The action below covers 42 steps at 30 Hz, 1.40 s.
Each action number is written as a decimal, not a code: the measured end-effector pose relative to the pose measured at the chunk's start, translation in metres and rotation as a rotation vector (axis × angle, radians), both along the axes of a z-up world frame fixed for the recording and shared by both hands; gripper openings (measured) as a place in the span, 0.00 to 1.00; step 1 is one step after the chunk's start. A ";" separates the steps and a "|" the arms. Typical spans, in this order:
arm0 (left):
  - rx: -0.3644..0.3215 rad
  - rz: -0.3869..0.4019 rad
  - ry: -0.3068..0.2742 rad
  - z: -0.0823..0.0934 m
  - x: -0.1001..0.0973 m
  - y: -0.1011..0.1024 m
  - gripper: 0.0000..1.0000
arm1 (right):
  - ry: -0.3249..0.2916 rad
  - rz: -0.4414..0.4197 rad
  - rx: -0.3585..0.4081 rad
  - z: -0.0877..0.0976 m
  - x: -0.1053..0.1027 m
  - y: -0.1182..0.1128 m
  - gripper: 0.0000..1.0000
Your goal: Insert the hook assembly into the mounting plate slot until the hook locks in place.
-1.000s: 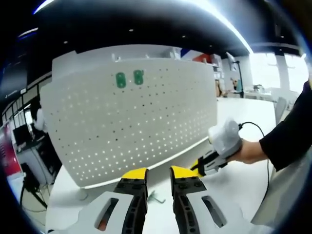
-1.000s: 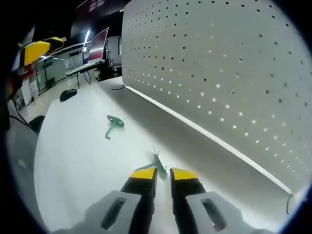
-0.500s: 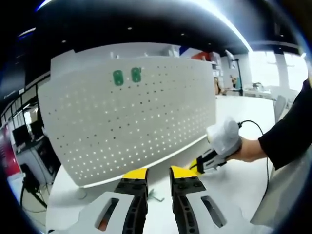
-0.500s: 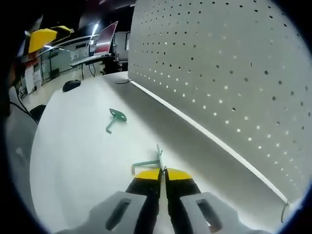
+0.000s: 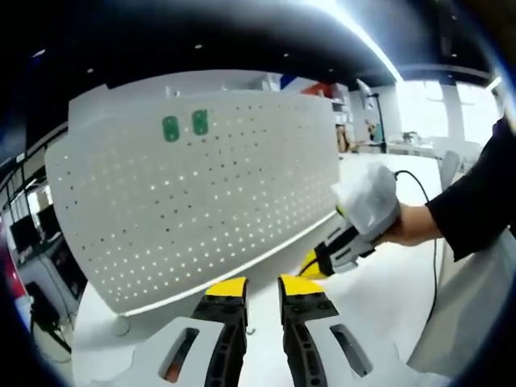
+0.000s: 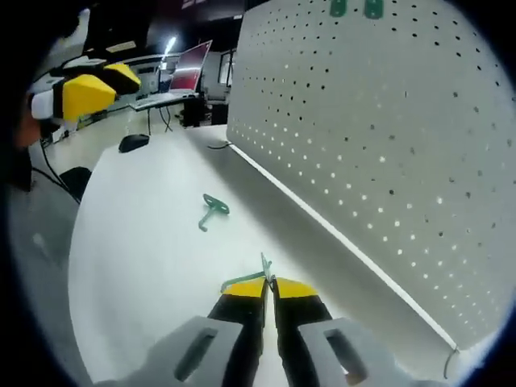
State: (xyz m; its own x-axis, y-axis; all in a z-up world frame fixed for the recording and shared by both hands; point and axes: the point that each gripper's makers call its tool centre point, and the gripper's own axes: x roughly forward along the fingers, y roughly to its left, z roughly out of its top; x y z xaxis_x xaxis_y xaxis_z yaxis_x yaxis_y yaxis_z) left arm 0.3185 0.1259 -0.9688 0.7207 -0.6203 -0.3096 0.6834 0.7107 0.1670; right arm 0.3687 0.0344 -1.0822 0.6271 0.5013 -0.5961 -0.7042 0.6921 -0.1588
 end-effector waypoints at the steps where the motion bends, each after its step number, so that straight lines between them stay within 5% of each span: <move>1: 0.012 -0.013 -0.002 -0.002 -0.001 -0.001 0.14 | 0.008 0.012 0.005 0.003 -0.004 0.003 0.01; 9: 0.114 -0.196 -0.020 -0.019 -0.011 -0.018 0.10 | 0.057 0.147 -0.035 0.020 -0.035 0.025 0.01; 15: 0.222 -0.365 0.014 -0.048 -0.025 -0.028 0.09 | 0.085 0.243 -0.054 0.028 -0.059 0.040 0.01; 25: 0.316 -0.478 0.001 -0.064 -0.044 -0.036 0.07 | 0.113 0.353 -0.135 0.032 -0.089 0.052 0.01; 42: 0.376 -0.573 0.003 -0.074 -0.064 -0.038 0.02 | 0.119 0.447 -0.244 0.038 -0.115 0.062 0.00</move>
State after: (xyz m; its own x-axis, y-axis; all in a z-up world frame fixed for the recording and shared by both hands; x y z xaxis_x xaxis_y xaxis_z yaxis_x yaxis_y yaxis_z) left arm 0.2544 0.0883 -1.0428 0.3094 -0.7533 -0.5804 0.9352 0.1306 0.3290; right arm 0.2533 0.0962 -1.0445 0.3045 0.5417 -0.7835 -0.9453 0.2727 -0.1788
